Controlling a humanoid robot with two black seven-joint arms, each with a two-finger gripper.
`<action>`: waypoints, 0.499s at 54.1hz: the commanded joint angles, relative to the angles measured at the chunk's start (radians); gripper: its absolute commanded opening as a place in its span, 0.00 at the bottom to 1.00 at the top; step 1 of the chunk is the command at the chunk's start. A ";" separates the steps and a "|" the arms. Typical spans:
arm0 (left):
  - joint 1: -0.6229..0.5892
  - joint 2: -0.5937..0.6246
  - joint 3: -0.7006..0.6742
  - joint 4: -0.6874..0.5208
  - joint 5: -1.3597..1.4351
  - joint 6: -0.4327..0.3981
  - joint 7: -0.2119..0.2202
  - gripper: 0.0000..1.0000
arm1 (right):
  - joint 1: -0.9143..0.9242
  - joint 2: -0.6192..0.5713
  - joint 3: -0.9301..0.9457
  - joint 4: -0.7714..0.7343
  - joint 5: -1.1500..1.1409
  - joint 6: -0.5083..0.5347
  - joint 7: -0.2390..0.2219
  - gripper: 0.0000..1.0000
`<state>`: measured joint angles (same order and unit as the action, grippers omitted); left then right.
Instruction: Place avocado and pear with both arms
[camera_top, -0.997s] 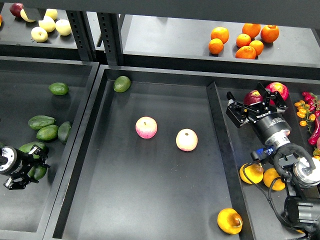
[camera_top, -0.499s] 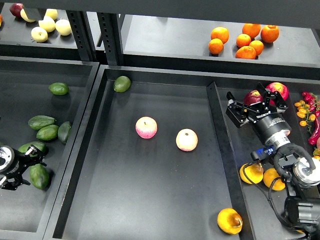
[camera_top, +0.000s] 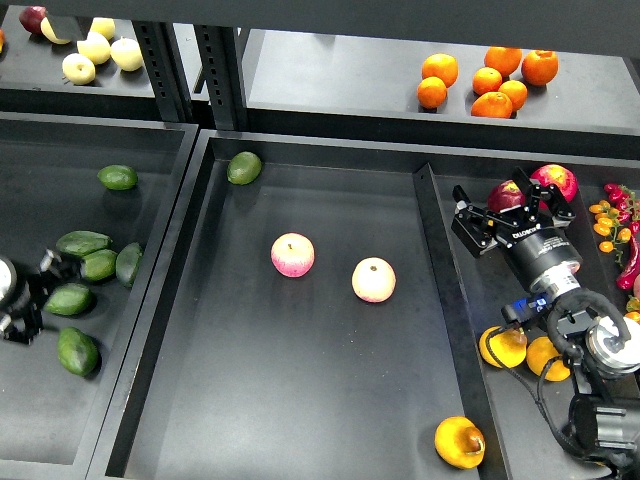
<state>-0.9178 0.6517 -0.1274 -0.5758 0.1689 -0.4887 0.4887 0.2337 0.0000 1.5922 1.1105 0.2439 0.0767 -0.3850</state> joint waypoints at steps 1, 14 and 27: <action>0.004 0.029 -0.142 -0.010 -0.005 0.000 0.000 0.99 | -0.008 0.000 -0.006 0.000 0.000 0.002 -0.003 1.00; 0.013 0.019 -0.394 -0.012 -0.023 0.000 0.000 0.99 | -0.036 0.000 -0.017 -0.001 0.000 0.023 -0.006 1.00; 0.057 -0.049 -0.542 -0.006 -0.167 0.000 0.000 0.99 | -0.062 0.000 -0.044 0.000 0.003 0.025 -0.008 1.00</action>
<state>-0.8881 0.6396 -0.5836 -0.5849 0.0676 -0.4886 0.4889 0.1793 0.0000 1.5583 1.1097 0.2460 0.1006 -0.3926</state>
